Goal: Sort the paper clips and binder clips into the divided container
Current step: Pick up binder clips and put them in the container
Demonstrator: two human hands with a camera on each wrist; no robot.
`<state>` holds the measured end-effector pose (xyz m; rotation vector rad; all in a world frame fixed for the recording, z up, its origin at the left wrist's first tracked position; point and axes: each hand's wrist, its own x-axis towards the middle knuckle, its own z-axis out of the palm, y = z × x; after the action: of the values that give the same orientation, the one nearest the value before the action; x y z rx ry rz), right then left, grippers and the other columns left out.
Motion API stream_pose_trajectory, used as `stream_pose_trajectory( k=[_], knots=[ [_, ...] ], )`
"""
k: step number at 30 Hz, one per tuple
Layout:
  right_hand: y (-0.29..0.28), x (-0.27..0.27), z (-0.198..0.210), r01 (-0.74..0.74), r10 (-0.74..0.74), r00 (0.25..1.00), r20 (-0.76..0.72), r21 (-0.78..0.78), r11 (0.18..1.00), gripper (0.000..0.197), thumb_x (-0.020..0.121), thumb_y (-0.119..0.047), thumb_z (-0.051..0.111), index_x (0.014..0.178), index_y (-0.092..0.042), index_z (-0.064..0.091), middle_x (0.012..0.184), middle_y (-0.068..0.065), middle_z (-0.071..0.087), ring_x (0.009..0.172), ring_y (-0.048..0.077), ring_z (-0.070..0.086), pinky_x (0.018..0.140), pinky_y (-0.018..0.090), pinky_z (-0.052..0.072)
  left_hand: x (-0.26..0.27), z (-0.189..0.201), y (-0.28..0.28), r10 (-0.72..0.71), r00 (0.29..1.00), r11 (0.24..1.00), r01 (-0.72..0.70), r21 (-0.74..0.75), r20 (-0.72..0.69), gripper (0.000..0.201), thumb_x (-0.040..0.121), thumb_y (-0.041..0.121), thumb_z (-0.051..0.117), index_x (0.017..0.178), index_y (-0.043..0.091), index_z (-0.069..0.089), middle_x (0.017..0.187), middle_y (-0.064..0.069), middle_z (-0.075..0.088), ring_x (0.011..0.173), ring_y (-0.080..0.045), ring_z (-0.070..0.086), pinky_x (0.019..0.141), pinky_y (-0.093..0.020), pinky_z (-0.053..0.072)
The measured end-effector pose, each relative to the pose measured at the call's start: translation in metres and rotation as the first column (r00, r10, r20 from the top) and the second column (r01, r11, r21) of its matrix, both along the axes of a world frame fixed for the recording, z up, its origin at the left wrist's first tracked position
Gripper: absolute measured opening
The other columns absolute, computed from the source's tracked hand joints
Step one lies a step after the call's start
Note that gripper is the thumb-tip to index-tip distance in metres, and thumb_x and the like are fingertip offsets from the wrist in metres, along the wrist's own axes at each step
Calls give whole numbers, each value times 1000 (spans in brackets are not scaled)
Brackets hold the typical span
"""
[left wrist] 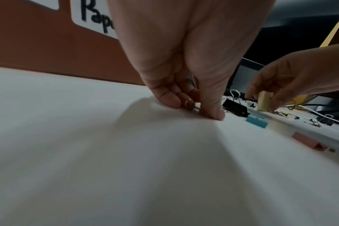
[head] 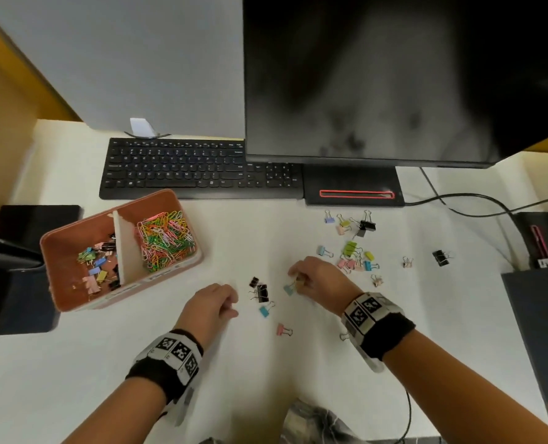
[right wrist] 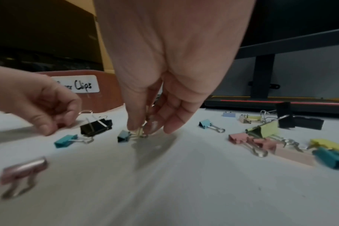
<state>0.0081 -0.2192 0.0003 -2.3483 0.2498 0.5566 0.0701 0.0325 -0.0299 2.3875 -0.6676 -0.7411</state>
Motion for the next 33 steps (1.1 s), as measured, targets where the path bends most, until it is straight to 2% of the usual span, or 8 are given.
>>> stream_pose_trajectory(
  k=[4, 8, 11, 16, 23, 25, 29, 33],
  knots=[
    [3, -2, -10, -52, 53, 998, -43, 42, 998, 40, 84, -11, 61, 123, -18, 54, 103, -4, 40, 71, 1, 45, 79, 22, 40, 2, 16, -20, 32, 992, 981, -54, -186, -119, 52, 71, 13, 77, 115, 30, 55, 98, 10, 49, 68, -8, 57, 71, -9, 44],
    [9, 1, -11, -105, 104, 994, -32, -24, 994, 34, 83, -13, 63, 117, -19, 60, 119, 2, 42, 85, 17, 56, 88, 30, 49, 3, 15, -47, -52, 994, 993, 41, -108, -96, 68, 71, 16, 77, 130, 32, 46, 120, 9, 35, 69, -10, 59, 84, -20, 48],
    [14, 2, -11, -135, 134, 990, -31, -30, 990, 30, 84, -15, 62, 113, -20, 61, 119, 4, 43, 90, 24, 60, 88, 36, 50, 5, 6, -56, -74, 994, 997, 71, -40, -83, 50, 73, 13, 74, 119, 23, 58, 118, 1, 39, 83, -13, 53, 90, -26, 46],
    [21, 3, -11, -164, 163, 986, -29, -38, 986, 22, 86, -15, 57, 108, -16, 61, 115, 5, 48, 92, 26, 58, 83, 36, 50, 8, -1, -54, 16, 995, 999, -20, -45, -97, 38, 73, 13, 73, 109, 20, 63, 98, -3, 46, 87, -15, 51, 80, -9, 35],
    [23, -3, -13, -179, 180, 983, -36, 31, 983, 20, 81, -14, 60, 101, -17, 60, 102, 2, 65, 95, 22, 58, 83, 33, 48, 10, -1, -25, 103, 991, 993, -108, -50, -90, 36, 71, 18, 76, 104, 23, 63, 95, -4, 53, 85, -18, 56, 83, -24, 45],
    [27, -2, -11, -223, 224, 974, -29, 47, 974, 23, 81, -15, 61, 104, -19, 59, 104, 1, 66, 97, 21, 59, 86, 34, 48, 9, 0, -17, 130, 988, 987, -137, -83, -83, 36, 71, 18, 77, 104, 23, 64, 95, -3, 54, 86, -17, 57, 83, -21, 45],
    [50, 2, -10, -333, 335, 942, -13, 64, 941, 45, 86, -16, 56, 128, -29, 49, 114, -1, 61, 98, 18, 57, 84, 32, 48, 8, 5, 3, 189, 982, 971, -191, -141, -32, 36, 69, 20, 78, 102, 25, 65, 93, 0, 55, 83, -4, 56, 74, 0, 36],
    [67, 14, -16, -400, 395, 915, -79, -66, 914, 44, 88, -16, 49, 130, -30, 48, 116, 3, 54, 97, 26, 56, 78, 39, 54, 5, 22, 26, 215, 976, 963, -218, -159, -36, 36, 69, 17, 78, 101, 27, 64, 91, 2, 54, 78, -7, 56, 70, -2, 39]
  ],
)
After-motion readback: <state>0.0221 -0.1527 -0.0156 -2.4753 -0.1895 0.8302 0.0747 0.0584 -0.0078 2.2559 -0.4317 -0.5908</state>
